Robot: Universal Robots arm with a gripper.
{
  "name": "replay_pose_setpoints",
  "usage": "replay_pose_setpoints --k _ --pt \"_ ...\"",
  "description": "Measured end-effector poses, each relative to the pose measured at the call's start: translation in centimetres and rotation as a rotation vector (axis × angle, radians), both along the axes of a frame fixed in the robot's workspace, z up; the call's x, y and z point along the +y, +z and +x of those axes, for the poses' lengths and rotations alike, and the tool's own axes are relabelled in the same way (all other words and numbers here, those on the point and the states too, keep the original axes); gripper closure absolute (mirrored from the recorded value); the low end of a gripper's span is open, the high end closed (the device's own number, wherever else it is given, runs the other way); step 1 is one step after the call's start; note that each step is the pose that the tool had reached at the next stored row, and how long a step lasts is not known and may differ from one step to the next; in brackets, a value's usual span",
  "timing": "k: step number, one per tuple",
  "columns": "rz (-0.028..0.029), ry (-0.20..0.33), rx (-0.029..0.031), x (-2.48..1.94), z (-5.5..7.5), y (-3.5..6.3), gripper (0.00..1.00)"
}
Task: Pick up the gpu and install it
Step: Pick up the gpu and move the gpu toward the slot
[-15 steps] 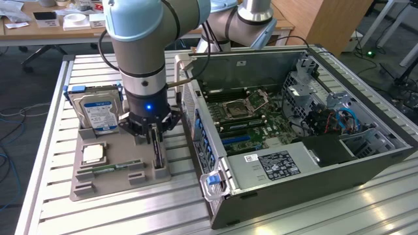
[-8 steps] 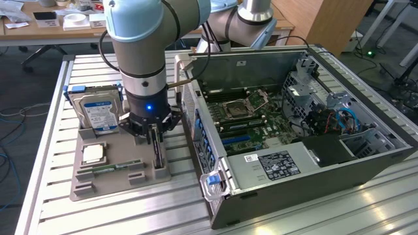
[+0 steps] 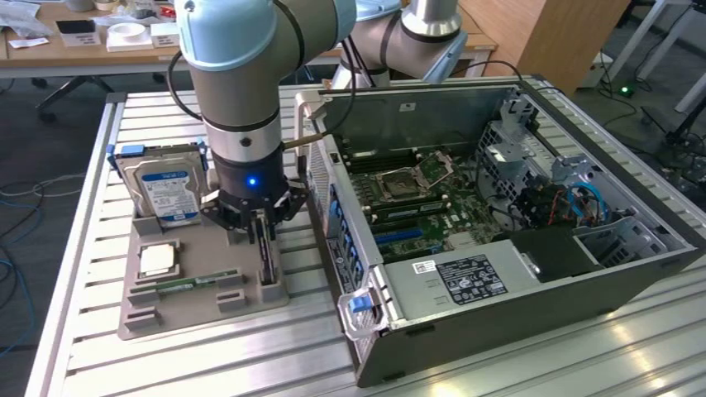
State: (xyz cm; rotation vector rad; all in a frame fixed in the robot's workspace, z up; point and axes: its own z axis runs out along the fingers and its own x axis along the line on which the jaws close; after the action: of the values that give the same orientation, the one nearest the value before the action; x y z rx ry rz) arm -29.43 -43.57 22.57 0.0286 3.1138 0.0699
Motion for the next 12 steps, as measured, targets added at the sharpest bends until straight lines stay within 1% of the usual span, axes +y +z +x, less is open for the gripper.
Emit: replay_pose_setpoints --k 7,8,9,12 --pt "0.0000 0.000 0.0000 0.00 0.00 0.00 0.64" --pt "0.0000 0.000 0.0000 0.00 0.00 0.00 0.66" --pt "0.0000 0.000 0.0002 0.00 0.00 0.00 0.72" --pt "0.0000 0.000 0.0000 0.00 0.00 0.00 0.74"
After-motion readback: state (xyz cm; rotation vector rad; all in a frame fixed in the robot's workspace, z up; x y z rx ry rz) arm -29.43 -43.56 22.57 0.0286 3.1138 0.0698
